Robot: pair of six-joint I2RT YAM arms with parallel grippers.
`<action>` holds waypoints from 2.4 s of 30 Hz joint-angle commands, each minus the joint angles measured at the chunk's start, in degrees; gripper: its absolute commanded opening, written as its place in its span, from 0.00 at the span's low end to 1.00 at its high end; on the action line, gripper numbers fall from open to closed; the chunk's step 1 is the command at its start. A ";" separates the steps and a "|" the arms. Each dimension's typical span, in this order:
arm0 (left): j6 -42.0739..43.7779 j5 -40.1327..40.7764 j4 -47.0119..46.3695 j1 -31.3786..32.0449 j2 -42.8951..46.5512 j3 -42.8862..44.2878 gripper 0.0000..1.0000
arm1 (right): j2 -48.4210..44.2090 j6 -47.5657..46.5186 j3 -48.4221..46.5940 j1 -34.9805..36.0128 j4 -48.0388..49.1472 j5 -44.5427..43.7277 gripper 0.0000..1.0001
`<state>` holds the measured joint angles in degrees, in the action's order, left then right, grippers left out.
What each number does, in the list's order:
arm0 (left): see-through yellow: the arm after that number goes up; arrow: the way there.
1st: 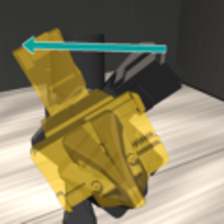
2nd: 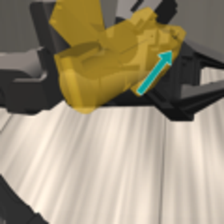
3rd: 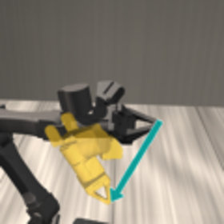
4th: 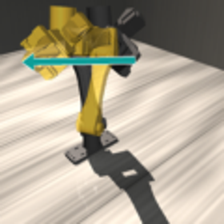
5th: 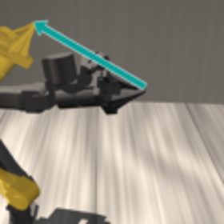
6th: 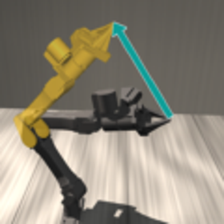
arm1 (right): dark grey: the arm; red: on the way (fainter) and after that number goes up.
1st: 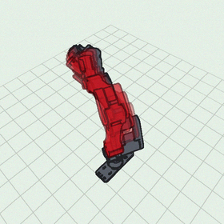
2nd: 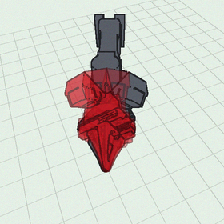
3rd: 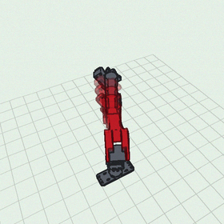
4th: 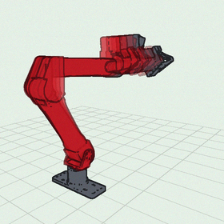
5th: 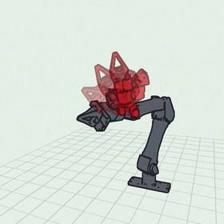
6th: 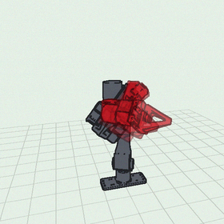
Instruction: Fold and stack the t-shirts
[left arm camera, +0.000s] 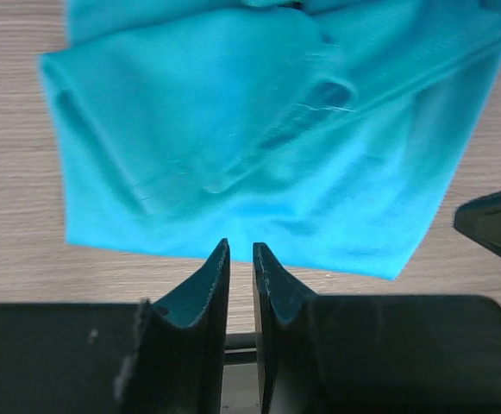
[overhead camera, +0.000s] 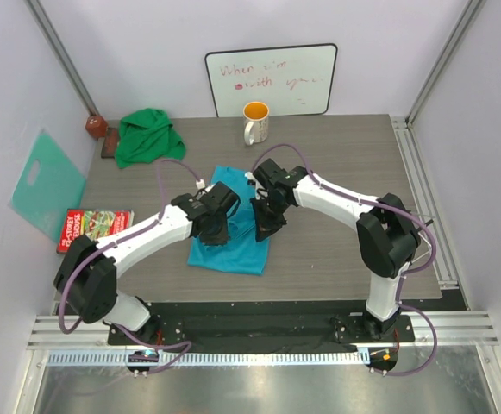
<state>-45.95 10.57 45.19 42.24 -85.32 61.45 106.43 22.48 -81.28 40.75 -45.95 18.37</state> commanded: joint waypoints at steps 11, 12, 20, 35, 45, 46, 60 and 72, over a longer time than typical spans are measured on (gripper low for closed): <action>-0.10 3.05 -4.05 -5.32 2.17 -5.20 0.17 | 5.71 0.90 -1.69 1.00 0.52 5.27 0.01; -0.10 3.32 -4.75 -5.41 2.26 -5.64 0.17 | 6.06 0.90 -1.78 1.08 0.34 5.62 0.01; 0.69 4.28 -5.20 -6.20 0.33 -6.16 0.18 | 8.35 0.37 -3.27 1.44 -1.42 5.27 0.01; 1.83 5.16 -6.61 -6.38 -1.61 -7.31 0.25 | 10.46 0.02 -4.59 1.70 -2.91 5.36 0.01; 2.10 5.25 -7.39 -6.29 -2.13 -8.63 0.20 | 11.52 -0.24 -4.95 1.70 -3.35 6.33 0.01; 2.01 5.34 -7.83 -6.29 -2.39 -8.89 0.18 | 11.60 -0.24 -5.03 1.79 -3.35 6.41 0.01; 0.69 9.20 -9.77 -6.64 -3.55 -7.57 0.00 | 13.01 -0.68 -5.30 1.79 -3.79 7.21 0.01; 3.06 10.79 -9.42 -12.09 -2.31 -0.90 0.00 | 15.12 -1.39 -6.70 2.93 -5.28 7.56 0.01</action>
<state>-44.25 19.11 37.10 32.03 -90.11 56.62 120.64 22.28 -85.56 42.81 -49.65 24.86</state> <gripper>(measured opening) 0.003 0.017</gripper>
